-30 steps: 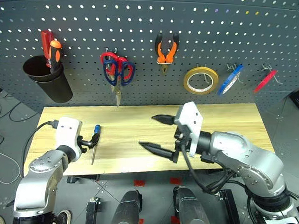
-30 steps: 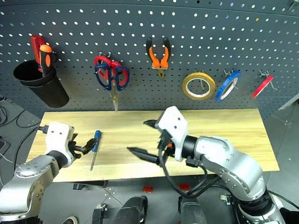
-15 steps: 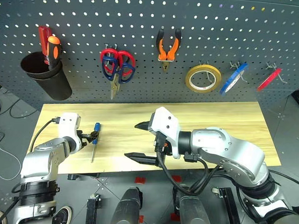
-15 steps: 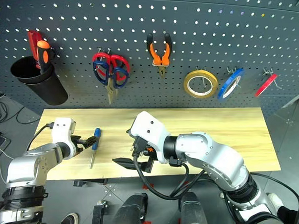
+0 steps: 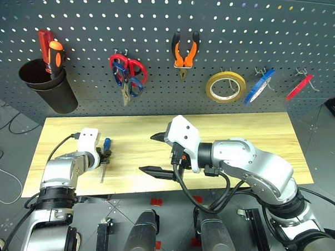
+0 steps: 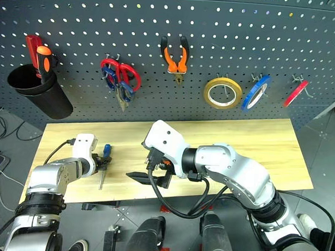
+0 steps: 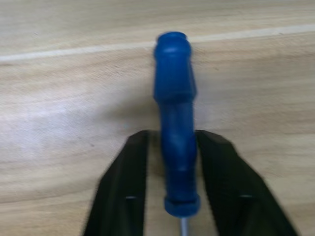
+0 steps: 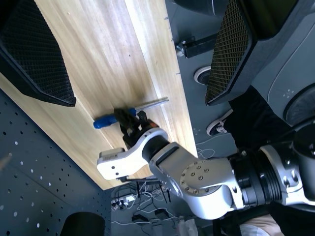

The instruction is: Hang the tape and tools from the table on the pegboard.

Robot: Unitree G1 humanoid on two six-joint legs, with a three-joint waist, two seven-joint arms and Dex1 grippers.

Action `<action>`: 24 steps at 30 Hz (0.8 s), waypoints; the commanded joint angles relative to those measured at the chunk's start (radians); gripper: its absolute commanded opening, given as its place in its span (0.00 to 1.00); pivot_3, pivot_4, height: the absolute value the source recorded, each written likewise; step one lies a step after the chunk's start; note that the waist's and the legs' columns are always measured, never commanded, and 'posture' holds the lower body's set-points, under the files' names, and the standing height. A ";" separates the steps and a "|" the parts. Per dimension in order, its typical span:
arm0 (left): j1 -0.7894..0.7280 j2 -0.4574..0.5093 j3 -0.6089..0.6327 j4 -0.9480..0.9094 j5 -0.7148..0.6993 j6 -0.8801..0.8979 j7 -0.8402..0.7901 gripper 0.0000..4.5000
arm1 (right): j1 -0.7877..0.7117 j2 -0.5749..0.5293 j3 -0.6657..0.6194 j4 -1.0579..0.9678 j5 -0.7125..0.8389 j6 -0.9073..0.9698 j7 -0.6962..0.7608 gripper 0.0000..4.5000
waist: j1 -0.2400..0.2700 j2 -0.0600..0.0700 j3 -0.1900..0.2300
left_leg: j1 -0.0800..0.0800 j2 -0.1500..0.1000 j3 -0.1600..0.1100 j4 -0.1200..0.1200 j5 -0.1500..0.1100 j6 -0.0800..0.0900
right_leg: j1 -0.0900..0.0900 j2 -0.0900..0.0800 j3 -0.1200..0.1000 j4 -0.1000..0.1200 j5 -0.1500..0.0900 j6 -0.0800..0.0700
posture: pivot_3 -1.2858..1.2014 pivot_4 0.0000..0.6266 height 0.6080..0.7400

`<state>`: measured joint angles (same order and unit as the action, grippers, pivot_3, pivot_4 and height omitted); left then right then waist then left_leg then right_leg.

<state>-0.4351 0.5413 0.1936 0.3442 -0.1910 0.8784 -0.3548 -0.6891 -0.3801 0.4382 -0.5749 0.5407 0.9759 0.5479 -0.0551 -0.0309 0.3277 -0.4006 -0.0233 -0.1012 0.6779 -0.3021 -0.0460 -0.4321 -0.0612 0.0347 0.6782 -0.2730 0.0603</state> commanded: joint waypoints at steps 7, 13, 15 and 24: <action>0.139 0.014 -0.008 -0.209 0.008 -0.124 -0.033 0.13 | -0.005 -0.010 -0.054 0.030 -0.060 -0.113 0.045 1.00 | -0.001 -0.004 -0.005 | -0.003 0.000 0.002 0.000 0.003 -0.005 | -0.005 -0.005 0.001 0.000 0.000 0.000 | 0.51 0.40 1.00; 0.344 0.003 0.078 -0.534 -0.040 -0.188 -0.046 0.13 | -0.012 -0.032 -0.168 -0.019 -0.024 -0.162 0.066 1.00 | 0.001 -0.008 -0.017 | -0.009 0.000 0.001 0.000 0.004 -0.007 | -0.011 -0.006 0.000 0.000 0.000 0.000 | 0.51 0.32 1.00; 0.381 -0.007 0.111 -0.614 -0.060 -0.198 -0.036 0.13 | -0.019 -0.043 -0.204 -0.034 -0.009 -0.161 0.077 1.00 | 0.005 -0.009 -0.027 | -0.010 0.000 0.001 0.000 0.004 -0.007 | -0.011 -0.006 -0.001 0.000 0.000 0.000 | 0.51 0.30 1.00; 0.264 0.037 0.259 -0.838 -0.187 -0.182 -0.035 0.13 | -0.072 -0.089 -0.300 -0.038 0.019 -0.191 0.122 1.00 | 0.028 -0.011 -0.085 | -0.009 -0.001 0.002 0.001 0.004 -0.007 | -0.009 -0.005 -0.002 0.000 0.000 -0.001 | 0.52 0.20 1.00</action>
<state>-0.1361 0.5572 0.3966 -0.4278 -0.3407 0.6939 -0.4012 -0.7419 -0.4629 0.1738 -0.5869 0.5406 0.8118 0.6567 -0.0268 -0.0415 0.2424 -0.4101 -0.0244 -0.0989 0.6786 -0.2981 -0.0530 -0.4413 -0.0661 0.0329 0.6781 -0.2726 0.0597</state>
